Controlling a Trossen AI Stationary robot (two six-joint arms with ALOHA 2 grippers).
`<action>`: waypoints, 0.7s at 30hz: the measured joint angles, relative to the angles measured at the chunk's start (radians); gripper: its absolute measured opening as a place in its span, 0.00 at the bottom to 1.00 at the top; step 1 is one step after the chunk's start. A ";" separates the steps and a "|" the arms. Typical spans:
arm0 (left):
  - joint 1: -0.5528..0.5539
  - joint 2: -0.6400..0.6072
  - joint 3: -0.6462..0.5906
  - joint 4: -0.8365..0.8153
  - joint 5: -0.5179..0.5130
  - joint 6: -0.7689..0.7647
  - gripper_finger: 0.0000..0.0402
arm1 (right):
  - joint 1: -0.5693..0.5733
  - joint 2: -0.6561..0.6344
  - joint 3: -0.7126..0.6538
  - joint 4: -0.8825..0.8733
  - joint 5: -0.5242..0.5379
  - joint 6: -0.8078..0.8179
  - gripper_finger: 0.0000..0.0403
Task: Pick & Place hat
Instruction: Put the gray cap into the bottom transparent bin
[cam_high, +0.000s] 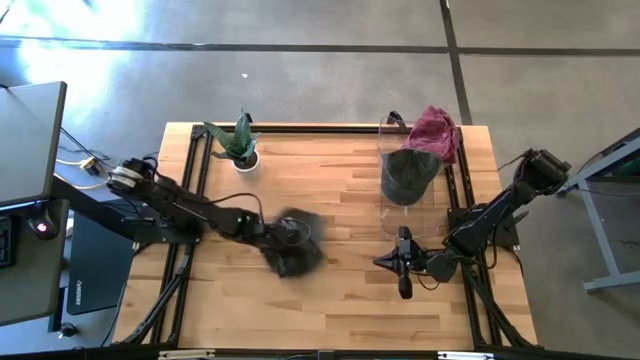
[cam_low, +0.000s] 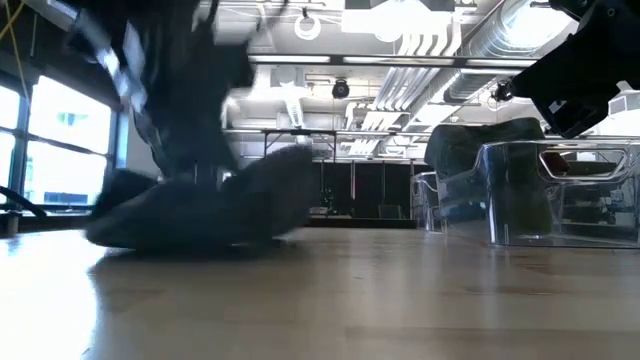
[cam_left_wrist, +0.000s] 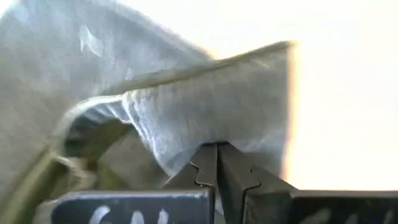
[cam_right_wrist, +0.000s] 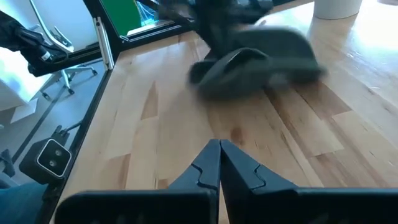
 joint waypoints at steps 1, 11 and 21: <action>-0.009 -0.002 0.024 0.069 0.023 0.028 0.00 | 0.000 0.000 0.000 -0.001 0.000 0.000 0.00; -0.108 -0.004 0.293 -0.237 -0.109 0.170 0.00 | 0.001 0.000 0.000 -0.017 -0.024 -0.011 0.00; -0.178 -0.003 0.187 -0.366 -0.374 0.105 0.00 | -0.020 0.231 0.371 -0.335 -0.146 -0.069 0.00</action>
